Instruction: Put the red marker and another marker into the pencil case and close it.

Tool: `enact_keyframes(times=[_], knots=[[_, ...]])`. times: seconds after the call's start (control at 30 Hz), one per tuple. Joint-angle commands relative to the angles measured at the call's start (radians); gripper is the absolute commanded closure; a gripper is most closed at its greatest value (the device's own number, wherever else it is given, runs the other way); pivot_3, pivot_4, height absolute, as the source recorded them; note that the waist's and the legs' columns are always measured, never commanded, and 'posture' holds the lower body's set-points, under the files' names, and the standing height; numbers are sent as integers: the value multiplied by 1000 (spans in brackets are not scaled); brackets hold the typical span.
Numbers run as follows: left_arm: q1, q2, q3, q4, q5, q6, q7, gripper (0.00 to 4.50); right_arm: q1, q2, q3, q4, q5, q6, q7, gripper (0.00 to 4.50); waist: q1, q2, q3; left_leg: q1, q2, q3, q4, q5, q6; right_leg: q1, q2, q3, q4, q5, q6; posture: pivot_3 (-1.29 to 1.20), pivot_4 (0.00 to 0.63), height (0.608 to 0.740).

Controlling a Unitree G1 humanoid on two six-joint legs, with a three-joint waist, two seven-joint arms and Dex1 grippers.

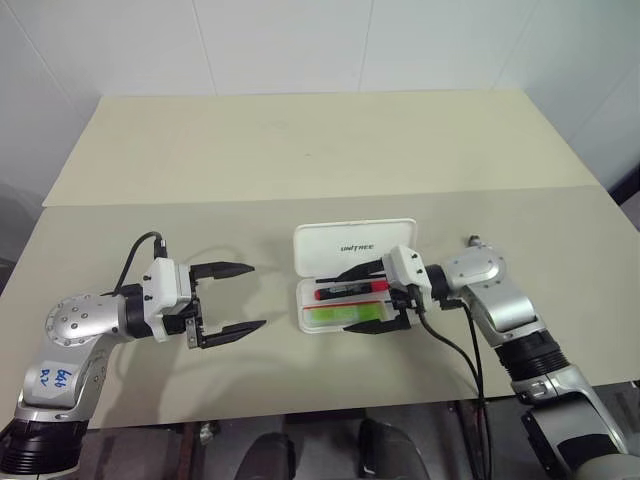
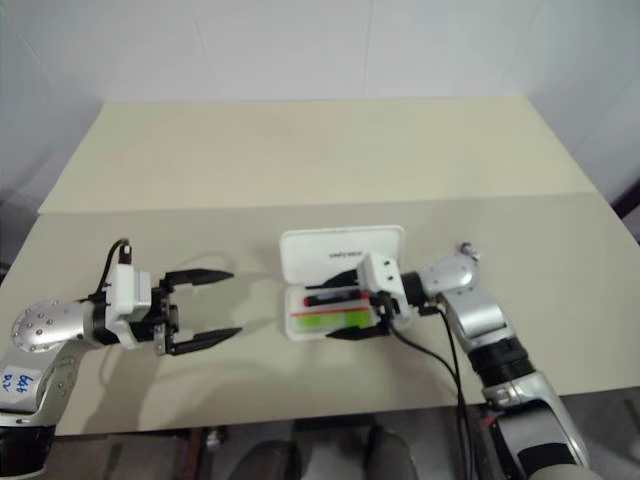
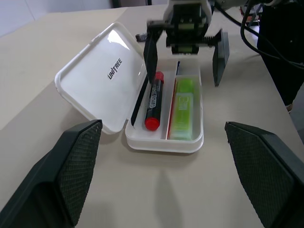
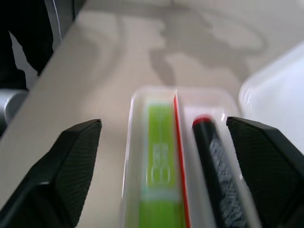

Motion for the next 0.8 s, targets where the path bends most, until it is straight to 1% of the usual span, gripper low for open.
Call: enact_keyframes(times=[0.03, 0.17, 0.23, 0.33, 0.47, 0.57, 0.6, 0.73, 0.8], knots=[[-18, 0, -5, -3, -6, -8, 0, 72, 27, -53, -94, -121, 96, 88, -23, 17, 3, 0, 0, 0, 0, 0, 0, 0, 0, 0, 0, 0, 0, 0, 0, 0, 150, 740], [-34, -11, -21, 4, -7, -8, -1, 72, 105, -130, -191, -226, 185, 215, -64, 17, 8, 0, 0, 0, 0, -1, 0, -2, 0, 0, 0, -1, 0, 0, 0, 0, 150, 740], [-43, -18, -33, 4, -1, -8, 2, 72, 135, -153, -240, -254, 206, 266, -118, 17, 7, 0, 0, 0, 0, 0, 0, -2, 1, 0, 0, -1, 0, 0, 0, 0, 150, 740], [-81, -36, -64, -12, 5, 7, 27, 72, 191, -169, -351, -264, 217, 304, -232, 17, 8, 0, 0, 0, 0, 0, 0, -2, 1, 0, 0, -2, 0, 0, 0, 0, 150, 740], [-100, -53, -91, -13, 5, 18, 36, 72, 237, -151, -429, -249, 200, 300, -359, 17, 13, 0, 0, 0, 0, 2, 1, -2, 1, 0, 0, -1, 0, 0, 0, 0, 150, 740], [-109, -70, -113, -16, 13, 18, 48, 72, 268, -119, -469, -210, 158, 258, -474, 17, 13, 0, 0, 1, 0, 2, 1, -2, 1, 0, 0, -1, 0, 0, 0, 0, 150, 740], [-111, -74, -117, -16, 14, 18, 51, 72, 273, -110, -476, -206, 158, 254, -495, 17, 13, 0, 0, 1, 0, 3, 1, -2, 1, 0, 0, -1, 0, 0, 0, 0, 150, 740], [-125, -102, -145, -21, 22, 20, 73, 72, 289, -31, -485, -157, 73, 209, -684, 17, 14, 0, 0, 1, 0, 3, 1, -2, 1, 0, 0, 0, 0, 0, 0, 0, 150, 740], [-130, -111, -153, -20, 25, 19, 80, 72, 285, -9, -485, -135, 51, 196, -735, 17, 15, 0, 0, 1, 0, 3, 2, -2, 1, 0, 0, 0, 0, 0, 0, 0, 150, 740]])
